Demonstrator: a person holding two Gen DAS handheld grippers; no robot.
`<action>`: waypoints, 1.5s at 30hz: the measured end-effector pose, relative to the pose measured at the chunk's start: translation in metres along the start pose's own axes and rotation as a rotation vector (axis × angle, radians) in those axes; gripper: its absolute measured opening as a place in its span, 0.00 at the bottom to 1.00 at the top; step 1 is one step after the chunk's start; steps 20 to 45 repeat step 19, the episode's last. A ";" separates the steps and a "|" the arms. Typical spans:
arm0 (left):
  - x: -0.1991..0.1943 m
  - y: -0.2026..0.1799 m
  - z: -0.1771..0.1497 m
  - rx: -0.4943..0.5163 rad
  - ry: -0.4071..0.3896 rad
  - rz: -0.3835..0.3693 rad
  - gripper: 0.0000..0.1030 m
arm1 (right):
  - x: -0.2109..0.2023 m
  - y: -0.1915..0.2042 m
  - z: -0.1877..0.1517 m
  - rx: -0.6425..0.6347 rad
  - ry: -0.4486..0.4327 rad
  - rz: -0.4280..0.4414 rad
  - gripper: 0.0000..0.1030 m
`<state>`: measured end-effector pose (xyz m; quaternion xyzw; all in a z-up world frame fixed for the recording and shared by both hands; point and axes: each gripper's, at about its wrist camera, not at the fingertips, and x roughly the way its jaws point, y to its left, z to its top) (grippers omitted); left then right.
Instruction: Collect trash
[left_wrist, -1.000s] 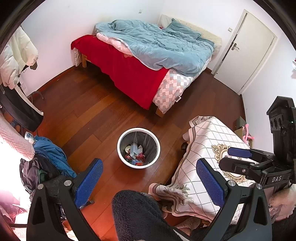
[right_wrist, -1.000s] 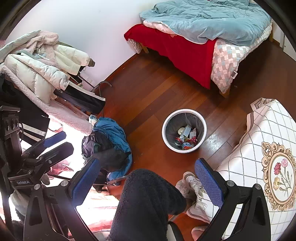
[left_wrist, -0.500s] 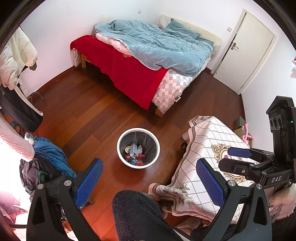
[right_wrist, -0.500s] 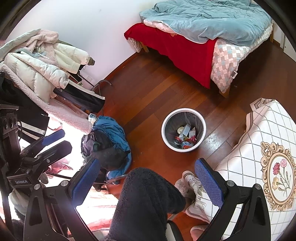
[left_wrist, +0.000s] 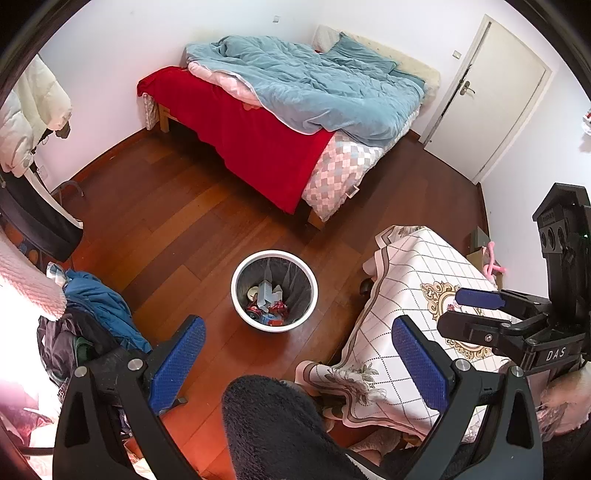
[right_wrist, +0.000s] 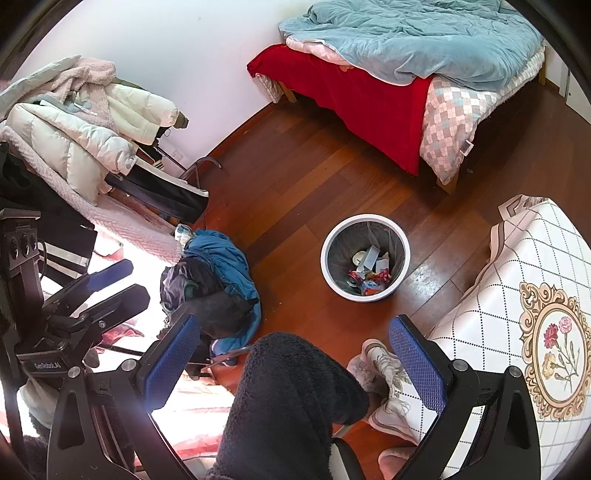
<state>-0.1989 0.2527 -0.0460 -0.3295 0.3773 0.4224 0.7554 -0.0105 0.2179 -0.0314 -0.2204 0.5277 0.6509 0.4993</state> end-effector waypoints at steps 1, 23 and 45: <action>0.000 0.001 0.000 0.001 0.000 0.000 1.00 | 0.000 0.000 0.000 -0.001 0.001 -0.002 1.00; 0.003 0.002 -0.003 -0.004 0.003 -0.003 1.00 | 0.001 0.001 0.000 -0.002 0.000 -0.002 1.00; 0.003 0.002 -0.003 -0.004 0.003 -0.003 1.00 | 0.001 0.001 0.000 -0.002 0.000 -0.002 1.00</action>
